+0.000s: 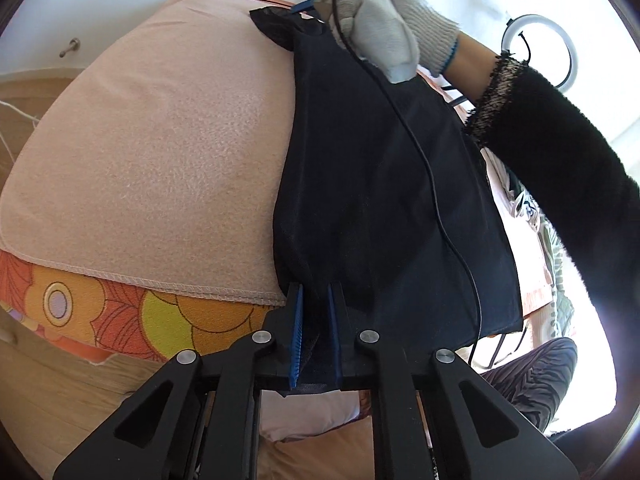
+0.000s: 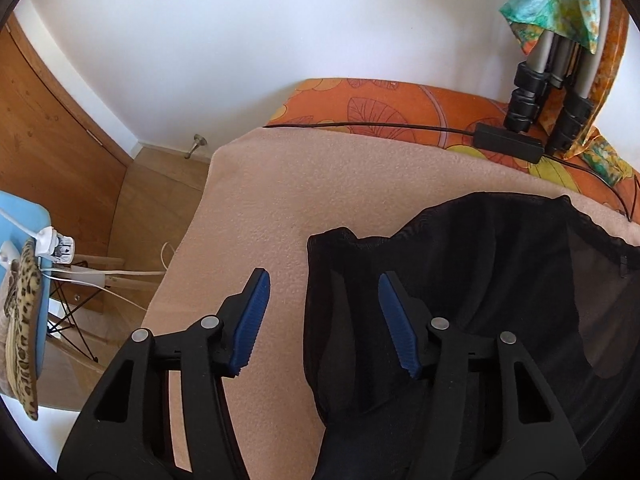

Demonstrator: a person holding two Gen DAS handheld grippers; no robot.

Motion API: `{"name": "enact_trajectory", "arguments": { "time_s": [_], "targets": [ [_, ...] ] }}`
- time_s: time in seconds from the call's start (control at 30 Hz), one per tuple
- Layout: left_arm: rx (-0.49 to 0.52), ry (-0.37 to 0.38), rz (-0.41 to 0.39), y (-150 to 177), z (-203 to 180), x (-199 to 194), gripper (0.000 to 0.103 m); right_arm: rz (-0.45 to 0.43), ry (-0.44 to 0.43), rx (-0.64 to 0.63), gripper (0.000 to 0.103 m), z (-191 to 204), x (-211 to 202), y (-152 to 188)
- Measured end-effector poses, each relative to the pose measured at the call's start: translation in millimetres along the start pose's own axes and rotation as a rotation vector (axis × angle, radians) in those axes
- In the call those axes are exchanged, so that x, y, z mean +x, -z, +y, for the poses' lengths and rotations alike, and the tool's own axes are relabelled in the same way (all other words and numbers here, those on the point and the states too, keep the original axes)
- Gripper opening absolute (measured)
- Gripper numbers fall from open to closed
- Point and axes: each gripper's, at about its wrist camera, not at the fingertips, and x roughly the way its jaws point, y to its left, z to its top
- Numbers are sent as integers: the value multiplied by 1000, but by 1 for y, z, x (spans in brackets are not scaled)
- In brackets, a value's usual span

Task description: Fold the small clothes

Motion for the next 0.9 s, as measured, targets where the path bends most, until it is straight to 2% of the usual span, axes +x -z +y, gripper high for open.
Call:
{"name": "enact_trajectory", "arguments": {
  "time_s": [0.23, 0.3, 0.4, 0.43, 0.47, 0.63, 0.9],
  "targets": [
    [-15, 22, -1, -4, 0, 1, 6, 41, 32, -64, 58, 6, 31, -7],
    [-15, 26, -4, -5, -1, 1, 6, 58, 67, -90, 49, 8, 36, -5],
    [-8, 31, -3, -5, -3, 1, 5, 51, 115, -129, 29, 10, 37, -5],
    [-2, 34, -1, -4, -6, 1, 5, 49, 136, -141, 12, 10, 37, -5],
    [6, 36, 0, -2, -5, 2, 4, 48, 154, -151, 6, 10, 37, -5],
    [21, 49, -12, -3, -10, 0, 3, 18, 165, -138, 4, 3, 24, -4],
    [72, 70, -13, -4, -26, 1, 3, -56, 153, -91, 4, -25, -30, -4]
  ]
}}
